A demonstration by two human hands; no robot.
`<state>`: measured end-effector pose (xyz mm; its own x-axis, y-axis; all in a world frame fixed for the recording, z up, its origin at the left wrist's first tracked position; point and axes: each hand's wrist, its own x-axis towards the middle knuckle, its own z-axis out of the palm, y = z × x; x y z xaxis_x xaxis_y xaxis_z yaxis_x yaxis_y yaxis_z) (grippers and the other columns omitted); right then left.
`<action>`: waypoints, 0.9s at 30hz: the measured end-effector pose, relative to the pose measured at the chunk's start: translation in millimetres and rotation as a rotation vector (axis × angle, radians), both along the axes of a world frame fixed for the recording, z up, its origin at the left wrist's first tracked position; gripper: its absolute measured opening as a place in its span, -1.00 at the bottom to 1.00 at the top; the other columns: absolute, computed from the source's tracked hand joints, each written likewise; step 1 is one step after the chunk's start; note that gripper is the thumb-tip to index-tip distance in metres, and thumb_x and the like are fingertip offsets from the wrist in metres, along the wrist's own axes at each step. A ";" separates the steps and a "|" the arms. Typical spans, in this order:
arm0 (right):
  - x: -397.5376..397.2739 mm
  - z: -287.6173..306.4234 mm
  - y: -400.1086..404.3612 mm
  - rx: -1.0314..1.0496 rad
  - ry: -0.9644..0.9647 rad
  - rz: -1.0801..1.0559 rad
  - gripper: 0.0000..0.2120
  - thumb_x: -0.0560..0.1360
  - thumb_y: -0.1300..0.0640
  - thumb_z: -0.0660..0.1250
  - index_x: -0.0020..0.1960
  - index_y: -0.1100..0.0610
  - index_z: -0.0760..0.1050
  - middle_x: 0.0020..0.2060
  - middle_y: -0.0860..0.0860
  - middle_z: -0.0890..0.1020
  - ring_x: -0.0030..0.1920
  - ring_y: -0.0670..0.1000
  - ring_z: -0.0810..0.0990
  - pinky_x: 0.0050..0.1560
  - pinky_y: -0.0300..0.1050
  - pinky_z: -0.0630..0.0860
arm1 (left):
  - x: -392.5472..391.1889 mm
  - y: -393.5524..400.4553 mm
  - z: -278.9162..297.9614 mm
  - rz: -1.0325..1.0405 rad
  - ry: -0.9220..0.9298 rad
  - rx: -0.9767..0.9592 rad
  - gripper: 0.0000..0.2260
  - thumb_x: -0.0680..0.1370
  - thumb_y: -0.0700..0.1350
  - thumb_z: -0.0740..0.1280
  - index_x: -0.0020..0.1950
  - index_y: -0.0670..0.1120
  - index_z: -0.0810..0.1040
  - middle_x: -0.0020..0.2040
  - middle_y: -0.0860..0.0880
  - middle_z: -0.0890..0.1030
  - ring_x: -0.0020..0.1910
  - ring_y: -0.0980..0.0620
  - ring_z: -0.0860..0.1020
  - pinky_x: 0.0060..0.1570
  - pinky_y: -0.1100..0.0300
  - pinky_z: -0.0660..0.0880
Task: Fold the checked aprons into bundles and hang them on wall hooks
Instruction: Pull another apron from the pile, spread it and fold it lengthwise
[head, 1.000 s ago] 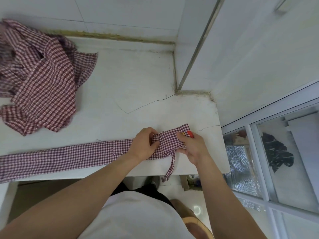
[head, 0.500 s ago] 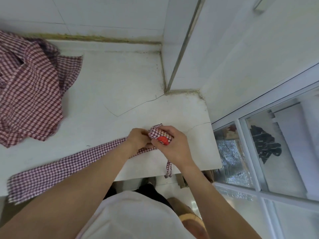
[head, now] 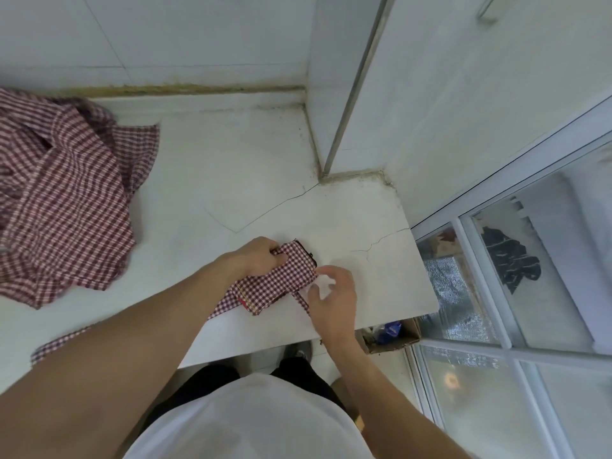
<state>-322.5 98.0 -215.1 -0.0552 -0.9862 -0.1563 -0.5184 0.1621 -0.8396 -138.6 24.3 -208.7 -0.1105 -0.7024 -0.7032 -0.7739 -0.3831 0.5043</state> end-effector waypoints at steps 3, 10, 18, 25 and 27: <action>1.6 4.6 -6.3 0.383 -0.051 0.014 -0.37 0.49 -0.02 0.47 0.44 0.14 0.30 0.26 0.01 0.49 0.15 -0.07 0.49 0.16 -0.20 0.47 | -5.4 4.9 -5.4 0.029 -0.020 -0.101 -0.75 0.67 0.04 0.19 0.16 -0.11 0.52 0.22 -0.13 0.56 0.05 -0.03 0.47 0.03 0.15 0.37; 28.7 -5.3 -11.2 0.533 -0.153 0.037 -0.11 0.29 -0.15 0.57 0.41 0.17 0.19 0.19 0.05 0.57 0.13 0.05 0.61 0.04 -0.06 0.61 | 3.6 19.8 -20.7 0.046 -0.088 -0.247 -0.66 0.66 0.15 0.14 0.18 -0.06 0.55 0.17 -0.13 0.49 0.21 -0.15 0.46 0.18 0.01 0.41; 44.3 0.7 -11.2 0.946 -0.446 -0.187 -0.61 0.41 -0.07 0.54 -0.03 0.23 0.54 -0.04 0.17 0.69 -0.14 0.14 0.71 -0.15 0.05 0.67 | 1.7 32.6 -18.4 0.306 0.048 -0.232 -0.65 0.68 0.08 0.13 0.07 -0.18 0.52 -0.02 -0.10 0.57 -0.08 -0.02 0.51 -0.13 0.16 0.37; 47.0 5.7 -6.0 0.765 -0.742 -0.220 -0.66 0.44 0.21 0.52 0.14 0.35 0.55 0.02 0.22 0.68 -0.07 0.20 0.71 -0.23 0.08 0.68 | 4.8 32.1 -1.1 0.498 0.305 -0.052 -0.56 0.58 0.26 0.24 0.25 -0.06 0.36 0.13 -0.06 0.53 -0.01 0.07 0.54 -0.14 0.22 0.48; 46.0 1.7 -6.0 0.701 -0.731 -0.242 -0.67 0.46 0.21 0.50 0.15 0.33 0.54 0.04 0.20 0.68 -0.05 0.19 0.71 -0.19 0.12 0.68 | 11.5 31.4 2.3 0.512 0.351 0.093 -0.35 0.41 0.36 0.41 0.24 -0.06 0.34 0.14 -0.07 0.56 0.04 -0.02 0.60 -0.03 0.09 0.57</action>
<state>-276.5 92.1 -213.4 0.0992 -0.6361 -0.7652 0.1900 0.7669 -0.6129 -127.2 55.7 -206.4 -0.0117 -0.6646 -0.7471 -0.2750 -0.7162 0.6415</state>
